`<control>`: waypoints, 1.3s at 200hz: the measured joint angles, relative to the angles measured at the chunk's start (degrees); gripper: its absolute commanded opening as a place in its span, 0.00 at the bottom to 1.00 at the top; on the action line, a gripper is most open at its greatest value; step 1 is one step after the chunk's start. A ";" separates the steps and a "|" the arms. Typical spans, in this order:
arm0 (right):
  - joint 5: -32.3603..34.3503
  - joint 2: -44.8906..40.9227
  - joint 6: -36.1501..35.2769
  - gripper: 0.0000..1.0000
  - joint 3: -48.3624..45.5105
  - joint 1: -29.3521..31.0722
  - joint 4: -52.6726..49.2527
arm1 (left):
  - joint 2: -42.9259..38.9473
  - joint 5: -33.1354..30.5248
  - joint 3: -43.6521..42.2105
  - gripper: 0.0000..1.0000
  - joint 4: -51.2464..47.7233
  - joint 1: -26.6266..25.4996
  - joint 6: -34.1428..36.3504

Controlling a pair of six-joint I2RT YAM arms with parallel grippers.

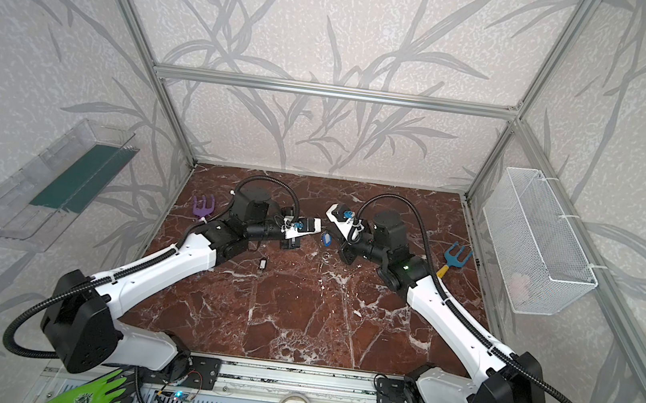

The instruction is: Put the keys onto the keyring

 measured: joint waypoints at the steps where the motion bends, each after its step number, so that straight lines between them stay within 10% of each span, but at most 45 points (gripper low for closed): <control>1: 0.09 -0.02 0.00 0.00 -0.02 0.00 0.00 | 0.00 0.00 0.02 0.00 -0.04 -0.02 0.00; 260: 3.63 -3.76 -0.92 0.00 -5.64 1.27 8.48 | 0.70 -6.10 3.98 0.00 -7.50 -2.45 -2.43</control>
